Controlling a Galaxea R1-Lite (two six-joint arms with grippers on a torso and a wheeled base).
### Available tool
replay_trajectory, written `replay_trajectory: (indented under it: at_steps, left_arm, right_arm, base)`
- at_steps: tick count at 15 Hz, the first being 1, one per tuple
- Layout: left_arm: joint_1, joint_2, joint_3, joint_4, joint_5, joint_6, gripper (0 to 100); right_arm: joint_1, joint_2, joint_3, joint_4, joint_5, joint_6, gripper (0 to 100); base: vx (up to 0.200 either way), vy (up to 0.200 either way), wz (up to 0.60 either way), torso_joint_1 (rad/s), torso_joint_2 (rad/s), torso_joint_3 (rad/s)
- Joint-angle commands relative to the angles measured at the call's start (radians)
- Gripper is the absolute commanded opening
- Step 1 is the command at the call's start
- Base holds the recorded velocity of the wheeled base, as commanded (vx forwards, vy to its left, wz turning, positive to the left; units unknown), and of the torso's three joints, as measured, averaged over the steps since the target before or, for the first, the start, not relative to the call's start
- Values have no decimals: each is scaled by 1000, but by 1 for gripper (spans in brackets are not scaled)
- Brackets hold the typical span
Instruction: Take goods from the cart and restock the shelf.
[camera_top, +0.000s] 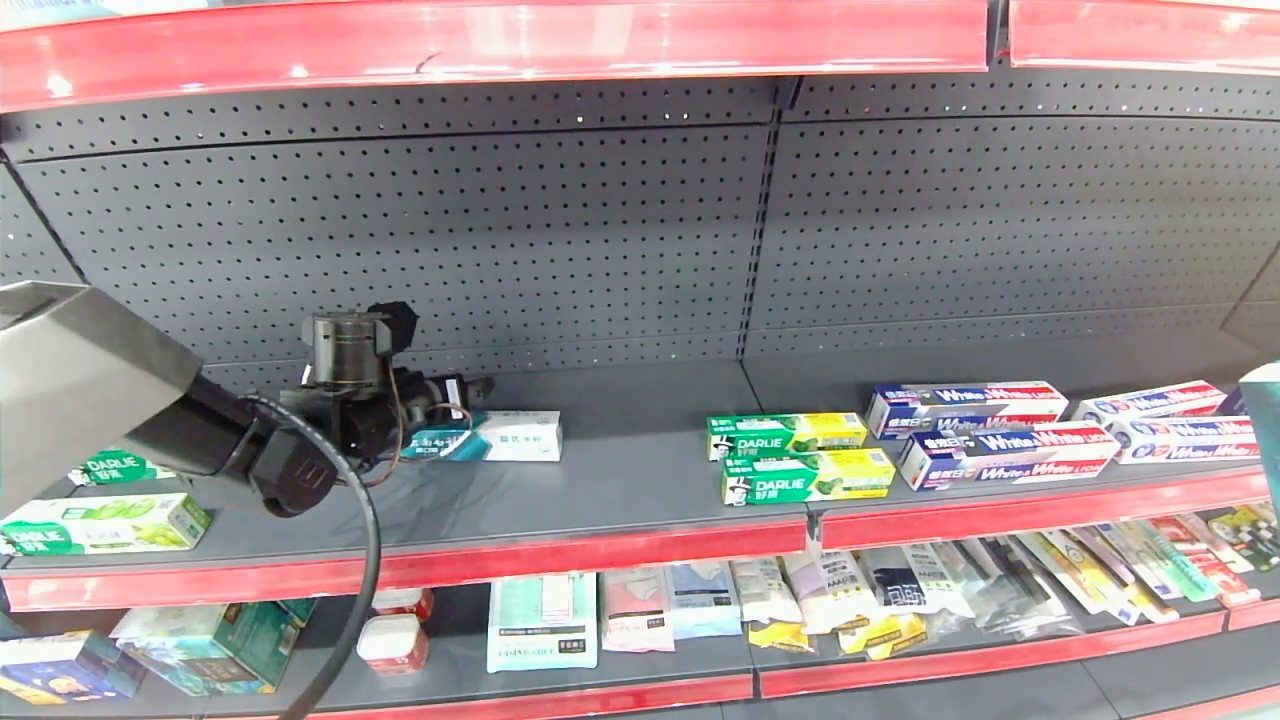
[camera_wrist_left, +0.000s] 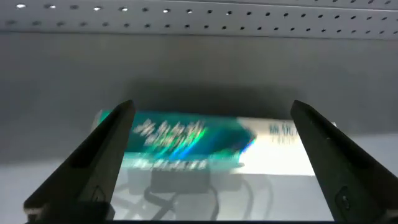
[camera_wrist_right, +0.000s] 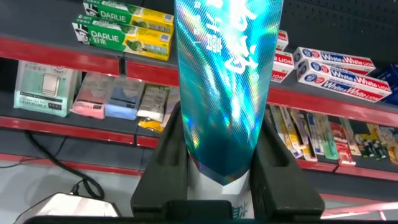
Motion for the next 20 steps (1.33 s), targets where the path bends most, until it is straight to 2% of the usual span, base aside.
replay_trajectory:
  at_steps: [1, 4, 7, 10, 15, 20]
  left_arm:
    - [-8, 52, -41, 1, 7, -1, 100]
    - [-27, 91, -77, 6, 21, -1, 100]
    - [-33, 105, -124, 59, 29, -1, 100]
    - [-34, 146, -178, 69, 64, -1, 100]
    - [-40, 157, -195, 155, 62, 3, 100]
    - [-31, 155, -193, 188, 61, 4, 100]
  right_arm:
    - [0, -12, 5, 1, 0, 0, 0]
    - [-1, -14, 13, 0, 0, 0, 0]
    - [-1, -14, 14, 0, 0, 0, 0]
    - [-1, -41, 39, 1, 0, 0, 0]
    - [-1, -73, 65, 6, -5, 0, 0]
    - [-1, -72, 71, 6, -2, -9, 0]
  base:
    - [0, 0, 0, 0, 0, 0]
    - [0, 0, 0, 0, 0, 0]
    - [0, 0, 0, 0, 0, 0]
    - [0, 0, 0, 0, 0, 0]
    - [0, 0, 0, 0, 0, 0]
    - [0, 0, 0, 0, 0, 0]
